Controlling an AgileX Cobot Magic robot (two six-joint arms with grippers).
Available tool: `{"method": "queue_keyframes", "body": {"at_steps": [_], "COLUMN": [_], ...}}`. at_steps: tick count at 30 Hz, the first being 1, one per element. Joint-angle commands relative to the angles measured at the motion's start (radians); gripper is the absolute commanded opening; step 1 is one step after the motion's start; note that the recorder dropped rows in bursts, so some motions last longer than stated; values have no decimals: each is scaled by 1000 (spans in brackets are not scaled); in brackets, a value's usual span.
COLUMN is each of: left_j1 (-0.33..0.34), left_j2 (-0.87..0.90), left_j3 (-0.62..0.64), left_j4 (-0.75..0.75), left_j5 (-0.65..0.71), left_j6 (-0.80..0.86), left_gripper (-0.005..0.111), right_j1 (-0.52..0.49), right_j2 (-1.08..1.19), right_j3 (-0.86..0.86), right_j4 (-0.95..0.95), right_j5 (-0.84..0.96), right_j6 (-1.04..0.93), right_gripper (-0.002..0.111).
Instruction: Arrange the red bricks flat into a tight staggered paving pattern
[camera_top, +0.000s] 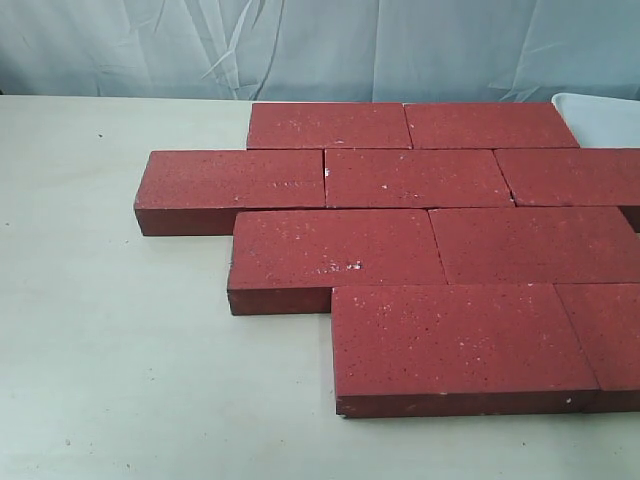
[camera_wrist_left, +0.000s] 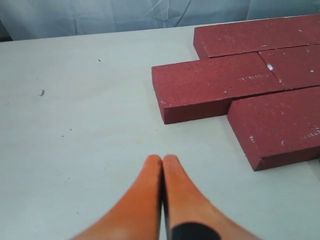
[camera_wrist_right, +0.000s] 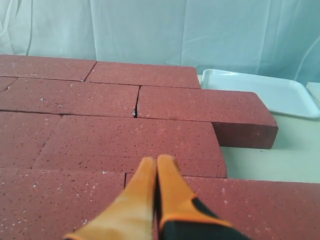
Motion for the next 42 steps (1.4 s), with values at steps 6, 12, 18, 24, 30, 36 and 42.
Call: {"method": "queue_keyframes", "body": {"at_steps": [6, 12, 18, 24, 30, 36, 42], "left_j1": [-5, 27, 103, 175, 223, 226, 226], "left_j2": [-120, -200, -280, -359, -433, -452, -452], "left_j3": [3, 36, 154, 295, 441, 583, 658], "left_j4": [98, 89, 51, -20, -85, -103, -135], "left_j5": [-2, -47, -187, -310, -425, -478, -487], "left_j6": [9, 9, 9, 9, 9, 9, 9], "left_gripper": [0, 0, 0, 0, 0, 0, 0], "right_j1": [-3, -3, -3, -3, -3, -3, -3], "right_j2": [-5, -5, -5, -5, -5, -5, -5], "right_j3": [3, 3, 3, 3, 3, 3, 3], "right_j4": [-8, -8, -1, -1, -1, -1, -1], "right_j5": [-8, -8, -8, -8, -8, -8, -8], "right_j6": [-2, -2, -2, -2, -2, -2, -2], "right_gripper": [-1, -1, -1, -1, -1, -1, -1]}}
